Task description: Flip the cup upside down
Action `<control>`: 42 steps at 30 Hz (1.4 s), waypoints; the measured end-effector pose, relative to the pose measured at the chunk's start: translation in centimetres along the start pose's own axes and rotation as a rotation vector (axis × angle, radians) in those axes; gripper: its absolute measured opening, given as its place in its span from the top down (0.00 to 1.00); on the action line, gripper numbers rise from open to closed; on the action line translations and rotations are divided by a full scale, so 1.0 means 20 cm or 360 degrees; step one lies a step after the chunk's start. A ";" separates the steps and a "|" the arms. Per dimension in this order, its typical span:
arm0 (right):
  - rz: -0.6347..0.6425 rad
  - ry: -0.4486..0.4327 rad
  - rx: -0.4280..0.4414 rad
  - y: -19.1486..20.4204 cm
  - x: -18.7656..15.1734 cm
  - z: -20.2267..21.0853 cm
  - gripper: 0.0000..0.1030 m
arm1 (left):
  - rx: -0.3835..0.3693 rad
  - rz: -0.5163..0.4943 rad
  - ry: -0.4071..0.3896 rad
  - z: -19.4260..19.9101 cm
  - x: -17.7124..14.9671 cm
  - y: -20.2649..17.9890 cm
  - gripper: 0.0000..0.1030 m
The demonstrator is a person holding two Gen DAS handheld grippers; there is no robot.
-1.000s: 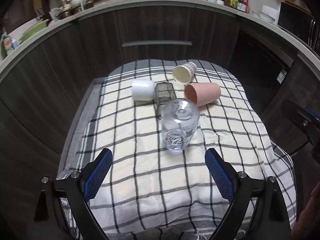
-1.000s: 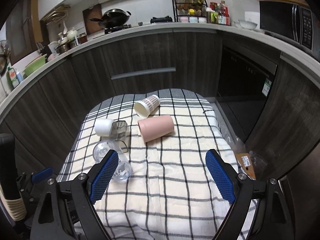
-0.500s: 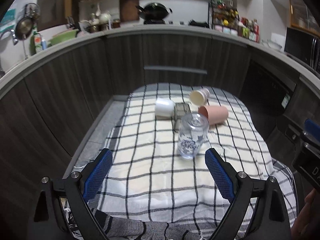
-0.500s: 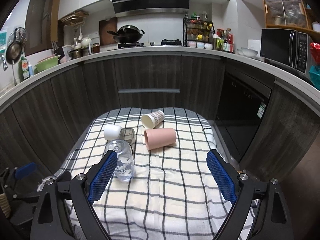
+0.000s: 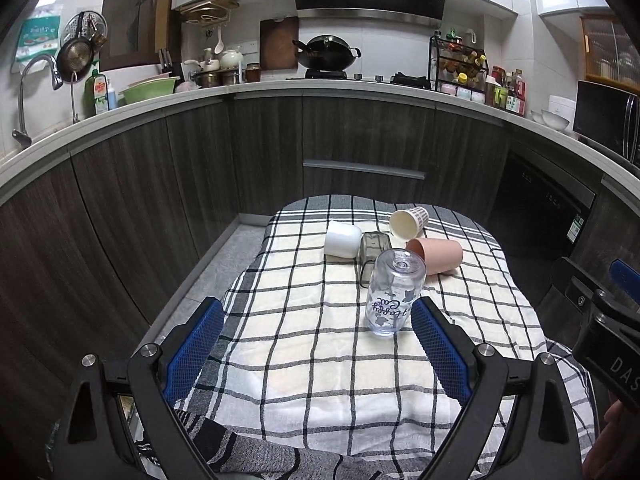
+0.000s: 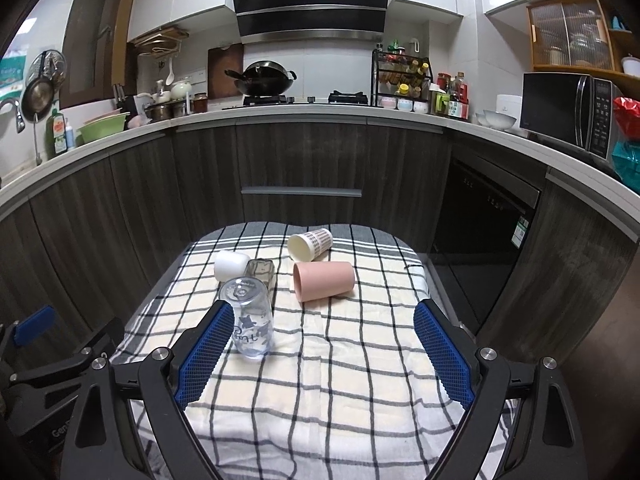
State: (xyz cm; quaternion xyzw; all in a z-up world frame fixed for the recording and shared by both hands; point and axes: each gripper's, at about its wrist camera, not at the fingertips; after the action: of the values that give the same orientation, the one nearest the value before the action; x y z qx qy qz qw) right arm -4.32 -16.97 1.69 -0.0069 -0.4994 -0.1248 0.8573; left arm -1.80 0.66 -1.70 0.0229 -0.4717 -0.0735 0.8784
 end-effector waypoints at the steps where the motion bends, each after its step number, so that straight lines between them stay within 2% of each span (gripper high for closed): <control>1: -0.0006 0.0004 0.0000 0.00 0.00 0.00 0.11 | 0.0001 0.0000 -0.0003 0.00 0.00 0.00 0.07; 42: -0.0025 0.0022 0.0008 -0.03 0.00 -0.02 0.11 | 0.0000 -0.0017 -0.0015 0.02 0.00 -0.03 0.07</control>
State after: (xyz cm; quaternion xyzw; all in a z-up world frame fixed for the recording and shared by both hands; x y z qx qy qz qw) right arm -4.21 -17.64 1.40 -0.0002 -0.4938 -0.1303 0.8597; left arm -2.22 0.18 -1.58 0.0250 -0.4757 -0.0782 0.8758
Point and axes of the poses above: each gripper's, at about its wrist camera, not at the fingertips, and z roughly against the way its jaws point, y to its left, x to its top, and after that the axes turned 10 degrees about -z, right-handed
